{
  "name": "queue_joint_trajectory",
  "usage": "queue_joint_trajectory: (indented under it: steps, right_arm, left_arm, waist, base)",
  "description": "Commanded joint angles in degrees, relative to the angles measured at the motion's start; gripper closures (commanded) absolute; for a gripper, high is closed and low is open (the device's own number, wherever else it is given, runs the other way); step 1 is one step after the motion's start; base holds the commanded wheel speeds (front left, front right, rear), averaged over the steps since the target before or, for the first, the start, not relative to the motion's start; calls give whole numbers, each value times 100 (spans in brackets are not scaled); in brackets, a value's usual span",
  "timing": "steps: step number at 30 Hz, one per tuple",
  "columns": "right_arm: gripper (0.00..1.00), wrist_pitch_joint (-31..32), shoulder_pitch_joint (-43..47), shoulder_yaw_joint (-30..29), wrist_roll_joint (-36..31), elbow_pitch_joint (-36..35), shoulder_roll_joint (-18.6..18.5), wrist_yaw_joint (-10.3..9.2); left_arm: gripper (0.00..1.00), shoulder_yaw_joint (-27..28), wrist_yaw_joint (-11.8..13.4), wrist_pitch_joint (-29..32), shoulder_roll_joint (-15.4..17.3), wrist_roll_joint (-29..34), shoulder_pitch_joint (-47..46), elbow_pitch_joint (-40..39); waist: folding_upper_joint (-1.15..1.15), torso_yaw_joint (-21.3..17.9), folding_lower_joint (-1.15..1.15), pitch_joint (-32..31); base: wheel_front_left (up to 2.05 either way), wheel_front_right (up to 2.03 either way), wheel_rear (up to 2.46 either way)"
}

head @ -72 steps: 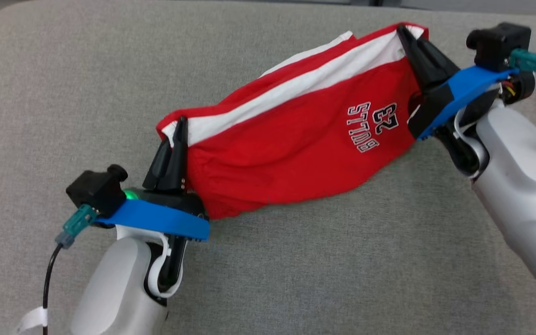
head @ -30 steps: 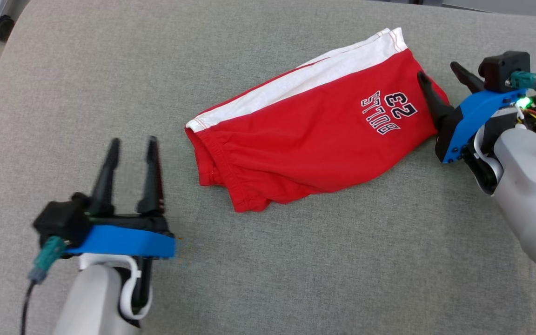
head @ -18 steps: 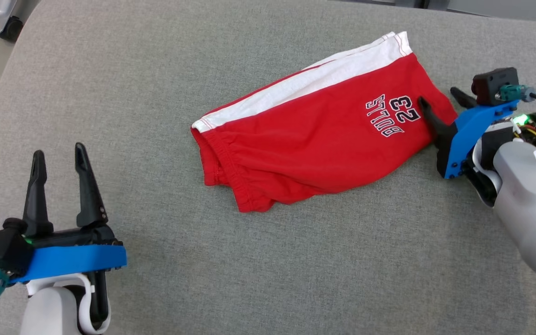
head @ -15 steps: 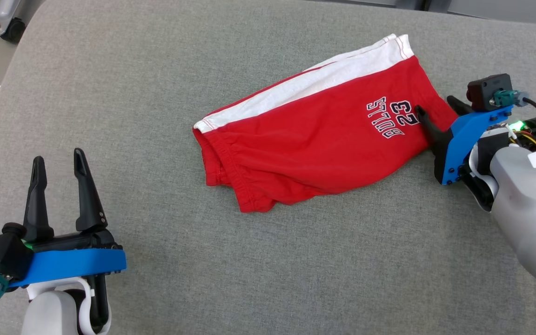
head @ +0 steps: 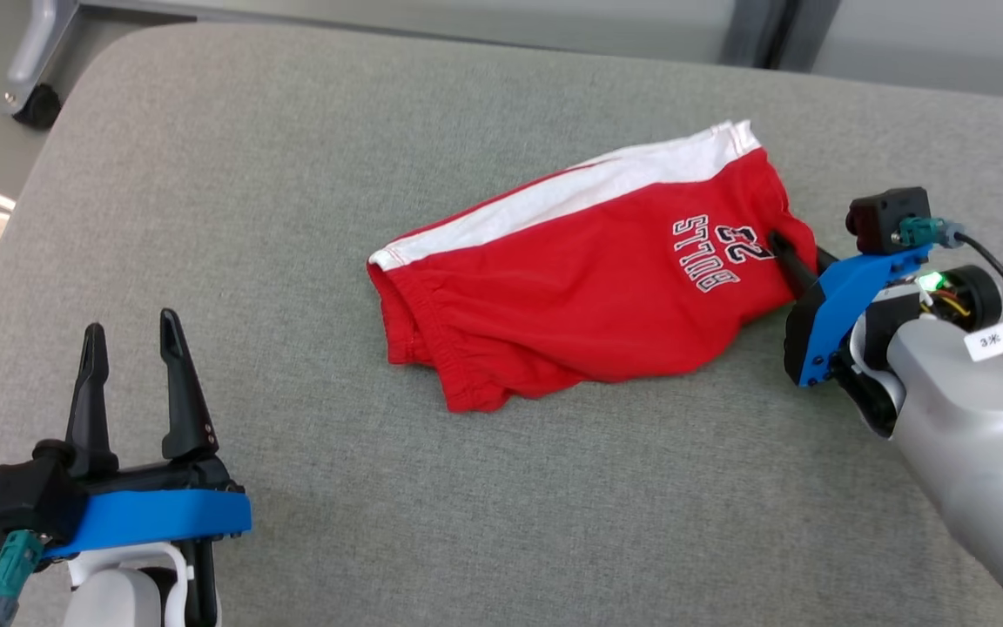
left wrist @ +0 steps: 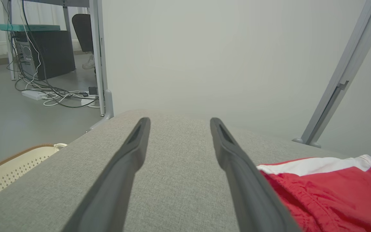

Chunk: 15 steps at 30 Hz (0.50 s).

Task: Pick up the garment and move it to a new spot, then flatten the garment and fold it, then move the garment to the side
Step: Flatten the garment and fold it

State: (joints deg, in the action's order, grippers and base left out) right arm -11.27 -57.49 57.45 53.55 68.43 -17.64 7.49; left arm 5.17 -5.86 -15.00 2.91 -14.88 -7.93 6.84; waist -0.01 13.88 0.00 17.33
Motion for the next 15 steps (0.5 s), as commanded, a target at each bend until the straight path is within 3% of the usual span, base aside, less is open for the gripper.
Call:
queue_joint_trajectory:
  steps: [1, 10, 15]
  right_arm:
    - [100, -73, 164, -6, 70, -43, -1, 1]
    - [100, -392, 1039, -217, 489, -605, -149, 1]
    - [100, -396, 1607, -680, 441, -1053, -378, 1]
  left_arm:
    - [0, 20, -10, -24, -2, 66, 52, 5]
    - [0, 91, -78, -24, -1, 291, 476, 48]
    - [0, 194, -106, -24, -2, 365, 670, 19]
  waist:
    - [1, -132, 0, -159]
    - [1, -593, 0, -796]
    - [1, -831, 0, -1003]
  base:
    - [0, 0, 0]
    - [0, 0, 0]
    - [0, 0, 0]
